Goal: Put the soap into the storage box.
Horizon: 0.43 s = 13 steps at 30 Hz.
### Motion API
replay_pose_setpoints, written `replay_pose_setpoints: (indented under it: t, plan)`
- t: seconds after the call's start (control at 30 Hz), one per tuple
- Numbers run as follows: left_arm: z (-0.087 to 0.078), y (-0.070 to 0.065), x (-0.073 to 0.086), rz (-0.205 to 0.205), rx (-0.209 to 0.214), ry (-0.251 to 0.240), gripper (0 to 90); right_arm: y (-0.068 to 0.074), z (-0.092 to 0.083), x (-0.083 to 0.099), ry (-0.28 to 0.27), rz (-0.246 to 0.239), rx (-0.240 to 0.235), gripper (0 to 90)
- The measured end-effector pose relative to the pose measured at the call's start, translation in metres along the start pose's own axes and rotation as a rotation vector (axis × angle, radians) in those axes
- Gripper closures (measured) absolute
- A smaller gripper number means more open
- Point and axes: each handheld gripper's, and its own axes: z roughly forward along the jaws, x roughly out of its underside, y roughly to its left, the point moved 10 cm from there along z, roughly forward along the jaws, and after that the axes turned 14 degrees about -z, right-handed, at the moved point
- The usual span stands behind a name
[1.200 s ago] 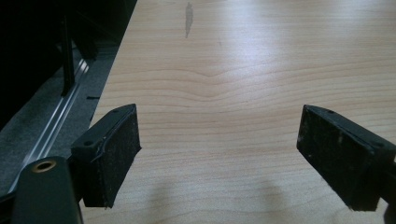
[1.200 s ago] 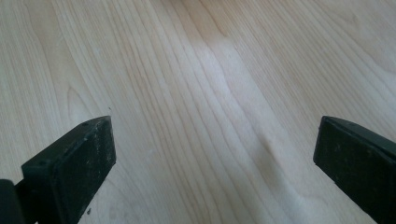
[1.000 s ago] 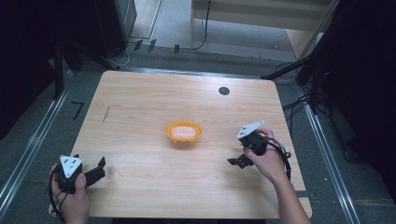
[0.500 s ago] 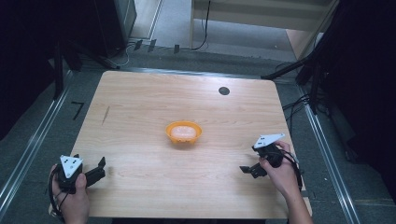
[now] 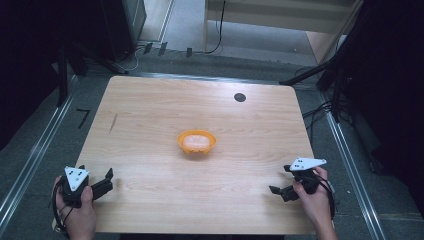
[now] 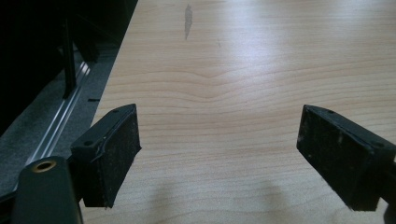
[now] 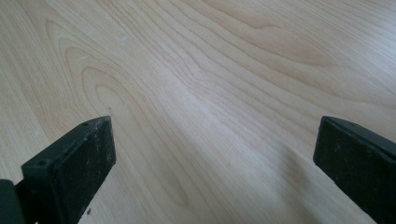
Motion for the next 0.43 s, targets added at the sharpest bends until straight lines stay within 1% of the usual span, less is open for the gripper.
replay_pose_setpoints:
  t: [0.07,0.2,0.3,0.43]
  plan:
    - [0.0,0.0,0.0,-0.003,0.001,-0.002,13.9,0.0,-0.004,0.004,-0.025,0.006,0.014,0.0]
    - [0.0,0.0,0.0,-0.006,0.003,-0.001,13.9,0.003,-0.011,0.016,-0.066,0.038,0.036,0.0]
    - [0.0,0.0,0.0,-0.005,0.004,-0.001,13.9,0.004,-0.016,0.025,-0.08,0.066,0.047,0.0]
    - [0.0,0.0,0.0,-0.004,0.0,0.004,13.9,0.004,-0.021,0.033,-0.093,0.081,0.063,0.0]
